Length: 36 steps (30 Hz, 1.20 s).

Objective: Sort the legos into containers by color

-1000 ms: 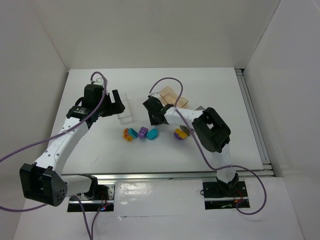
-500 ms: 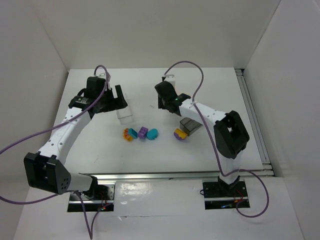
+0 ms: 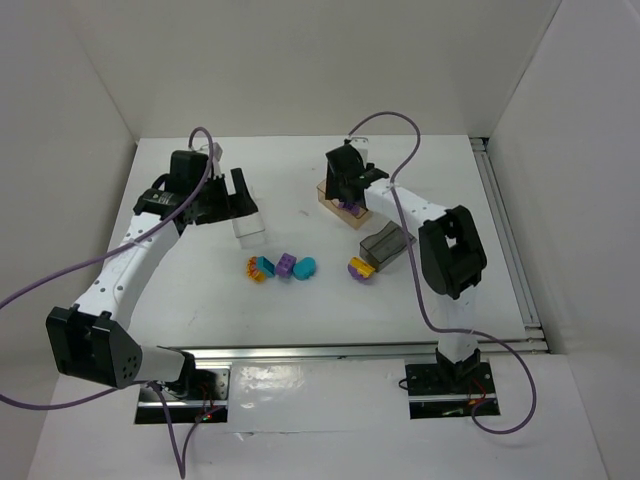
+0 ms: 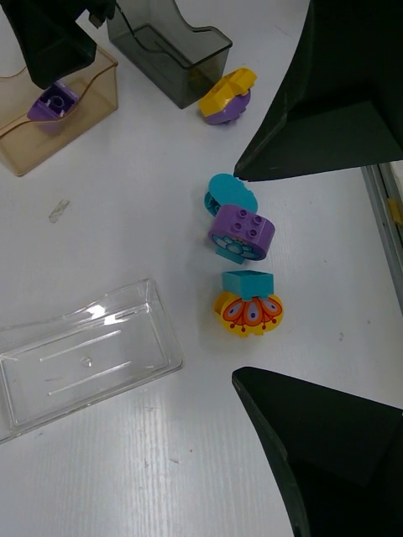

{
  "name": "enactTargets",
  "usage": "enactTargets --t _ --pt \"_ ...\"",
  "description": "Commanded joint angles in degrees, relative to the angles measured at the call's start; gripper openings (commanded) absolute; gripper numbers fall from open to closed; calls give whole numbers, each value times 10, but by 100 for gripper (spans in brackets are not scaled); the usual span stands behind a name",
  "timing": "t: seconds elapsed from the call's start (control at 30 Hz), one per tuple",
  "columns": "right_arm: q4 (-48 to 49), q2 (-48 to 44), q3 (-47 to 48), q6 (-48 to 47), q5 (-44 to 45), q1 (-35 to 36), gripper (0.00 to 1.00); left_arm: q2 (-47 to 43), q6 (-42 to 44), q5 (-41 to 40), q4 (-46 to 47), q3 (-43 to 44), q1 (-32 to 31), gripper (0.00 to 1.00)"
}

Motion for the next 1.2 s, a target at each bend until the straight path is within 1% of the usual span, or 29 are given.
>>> enactTargets --t 0.0,0.07,0.1,0.13,0.17,0.2,0.23,0.27,0.33,0.37,0.4,0.43,0.47,0.53,0.6,0.67,0.73,0.83,0.87,0.9,0.97,1.0,1.07,1.1,1.17 --pt "0 -50 13 -15 18 14 76 -4 5 8 -2 21 3 100" --pt "23 -85 -24 -21 6 28 73 -9 -8 -37 -12 21 3 100" --pt "37 -105 -74 -31 -9 37 70 -9 -13 -47 -17 21 3 100" --pt "54 -145 -103 -54 -34 56 65 -15 -13 -61 -17 21 3 100" --pt "88 -162 -131 -63 -59 68 62 -15 -19 -61 -17 21 3 98" --pt "96 -175 -155 -63 -92 79 62 -20 -19 -61 -23 21 3 97" --pt "96 -191 -188 -63 -102 100 62 -20 -19 -61 -23 21 3 97" --pt "90 -191 -197 -63 -102 109 62 -20 -13 -48 -23 21 3 93" --pt "59 -196 -216 -36 -107 123 67 -20 -7 -39 -23 16 3 92" --pt "59 -202 -225 -3 -117 132 67 -20 -19 -77 -28 16 3 92" --pt "89 -202 -238 8 -160 139 68 -20 -25 -95 -28 11 3 92" --pt "110 -209 -257 16 -167 150 70 -20 -25 -105 -33 5 3 93" --pt "111 -209 -257 49 -152 178 72 -20 -37 -119 -33 5 3 93" --pt "97 -192 -231 75 -99 207 73 -25 -42 -119 -38 -3 3 94" --pt "110 -179 -231 94 -90 234 72 -43 -42 -119 -32 -3 3 94" --pt "104 -162 -224 102 -44 254 71 -50 -42 -119 -31 -8 3 94" --pt "76 -162 -217 111 0 260 71 -57 -37 -119 -31 -3 3 94" --pt "69 -175 -239 111 13 260 71 -62 -37 -119 -31 -3 3 94" --pt "76 -190 -257 95 13 260 71 -62 -37 -114 -26 -3 3 94" --pt "84 -196 -266 52 4 260 71 -62 -42 -114 -26 -8 3 94" --pt "98 -201 -281 2 -36 260 71 -57 -47 -114 -26 -8 3 94" --pt "98 -201 -281 -39 -44 260 72 -52 -47 -119 -26 -8 3 94" --pt "82 -189 -281 -71 -63 260 76 -47 -47 -119 -26 -8 3 94" --pt "82 -172 -271 -103 -78 260 80 -47 -47 -113 -26 -8 3 94" --pt "73 -156 -266 -125 -111 260 85 -47 -47 -113 -26 -8 3 94"
